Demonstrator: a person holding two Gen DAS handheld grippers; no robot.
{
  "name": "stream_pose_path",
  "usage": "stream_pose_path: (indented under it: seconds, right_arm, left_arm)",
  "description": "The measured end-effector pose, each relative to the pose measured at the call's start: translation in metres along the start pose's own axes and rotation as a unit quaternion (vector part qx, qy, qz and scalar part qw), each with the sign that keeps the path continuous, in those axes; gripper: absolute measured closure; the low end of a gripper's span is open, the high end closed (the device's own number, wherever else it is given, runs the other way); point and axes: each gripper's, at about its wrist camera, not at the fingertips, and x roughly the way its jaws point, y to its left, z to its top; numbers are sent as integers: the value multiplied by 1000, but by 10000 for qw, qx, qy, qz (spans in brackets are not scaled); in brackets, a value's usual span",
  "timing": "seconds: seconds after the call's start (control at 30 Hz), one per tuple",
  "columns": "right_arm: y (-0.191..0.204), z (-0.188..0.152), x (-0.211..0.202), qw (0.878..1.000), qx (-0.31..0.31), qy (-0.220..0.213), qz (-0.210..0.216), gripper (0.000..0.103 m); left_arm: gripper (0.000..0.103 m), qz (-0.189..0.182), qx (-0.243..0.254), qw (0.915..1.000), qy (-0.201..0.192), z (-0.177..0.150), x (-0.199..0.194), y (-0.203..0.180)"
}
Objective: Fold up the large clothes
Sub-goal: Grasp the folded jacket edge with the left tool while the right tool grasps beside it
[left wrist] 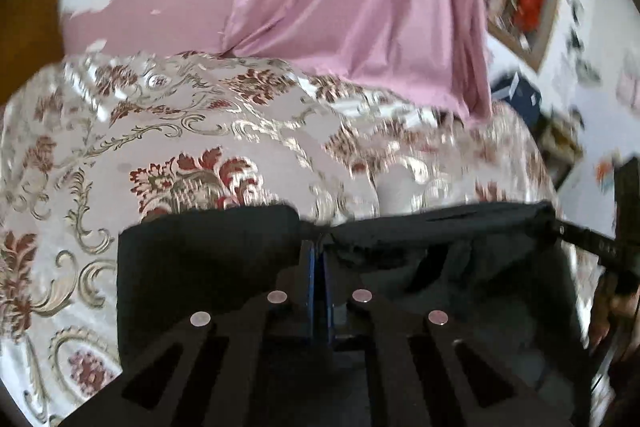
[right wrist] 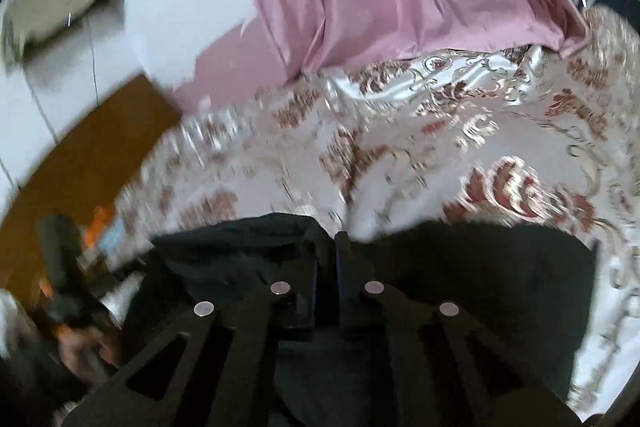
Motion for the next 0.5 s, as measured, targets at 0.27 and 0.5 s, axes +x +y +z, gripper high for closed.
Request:
stream_pose_path:
  seconds: [0.27,0.5]
  right_arm:
    - [-3,-58,11,9921,-863,660,-633,97]
    - [-19,-72,29,9959,-513,509,-543,97]
  left_arm:
    - [99,424,567,9952,677,-51,39,-1]
    - [99,345,579,9954,675,-58,44,2]
